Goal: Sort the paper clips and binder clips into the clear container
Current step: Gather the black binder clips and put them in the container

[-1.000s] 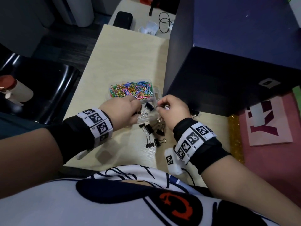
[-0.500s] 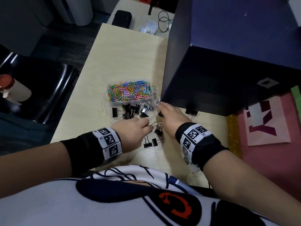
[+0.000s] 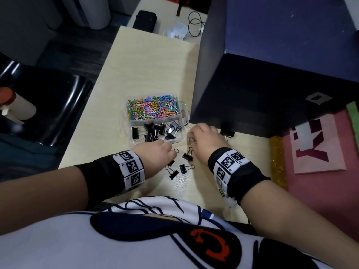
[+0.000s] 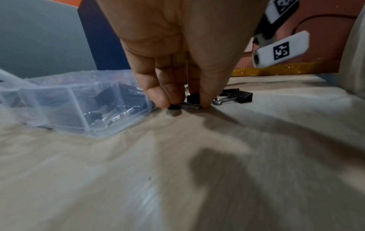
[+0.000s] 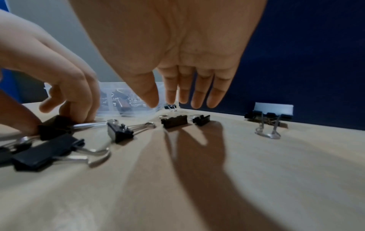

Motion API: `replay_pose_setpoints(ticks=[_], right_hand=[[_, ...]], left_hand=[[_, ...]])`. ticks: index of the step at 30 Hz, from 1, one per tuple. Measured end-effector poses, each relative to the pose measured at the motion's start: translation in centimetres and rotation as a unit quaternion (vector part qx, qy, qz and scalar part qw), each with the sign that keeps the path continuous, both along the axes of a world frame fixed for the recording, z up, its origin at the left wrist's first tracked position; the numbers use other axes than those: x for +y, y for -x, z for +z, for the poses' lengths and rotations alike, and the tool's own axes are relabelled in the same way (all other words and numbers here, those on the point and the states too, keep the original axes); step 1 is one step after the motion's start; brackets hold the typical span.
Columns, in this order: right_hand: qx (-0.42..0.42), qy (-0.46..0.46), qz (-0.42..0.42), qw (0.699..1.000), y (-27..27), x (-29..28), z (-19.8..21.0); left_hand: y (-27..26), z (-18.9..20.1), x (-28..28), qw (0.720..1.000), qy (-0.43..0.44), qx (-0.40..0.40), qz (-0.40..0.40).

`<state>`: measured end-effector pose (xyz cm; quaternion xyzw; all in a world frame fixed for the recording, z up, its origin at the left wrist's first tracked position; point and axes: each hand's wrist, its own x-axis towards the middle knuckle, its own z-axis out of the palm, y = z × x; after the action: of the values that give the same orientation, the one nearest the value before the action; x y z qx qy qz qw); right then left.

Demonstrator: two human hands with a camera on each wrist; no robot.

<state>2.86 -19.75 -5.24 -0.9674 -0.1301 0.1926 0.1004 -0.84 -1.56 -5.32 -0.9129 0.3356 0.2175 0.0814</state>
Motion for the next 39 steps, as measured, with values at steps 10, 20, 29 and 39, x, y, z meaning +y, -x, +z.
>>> replay_pose_setpoints(ticks=[10, 20, 29, 39], right_hand=[[-0.007, 0.044, 0.017, 0.999, 0.6, -0.7, -0.3], [0.021, 0.017, -0.237, 0.971, 0.9, -2.7, -0.9], [0.026, -0.031, -0.124, 0.991, 2.1, -0.1, -0.8], [0.045, -0.066, -0.170, 0.982, 1.0, 0.0, -0.3]], left_hand=[[-0.3, -0.1, 0.1, 1.000, -0.013, 0.016, 0.008], [-0.6, 0.2, -0.3, 0.999, -0.003, 0.043, 0.029], [-1.8, 2.1, 0.8, 0.985, 0.153, -0.001, 0.077], [-3.3, 1.9, 5.2, 0.963, 0.243, -0.018, 0.116]])
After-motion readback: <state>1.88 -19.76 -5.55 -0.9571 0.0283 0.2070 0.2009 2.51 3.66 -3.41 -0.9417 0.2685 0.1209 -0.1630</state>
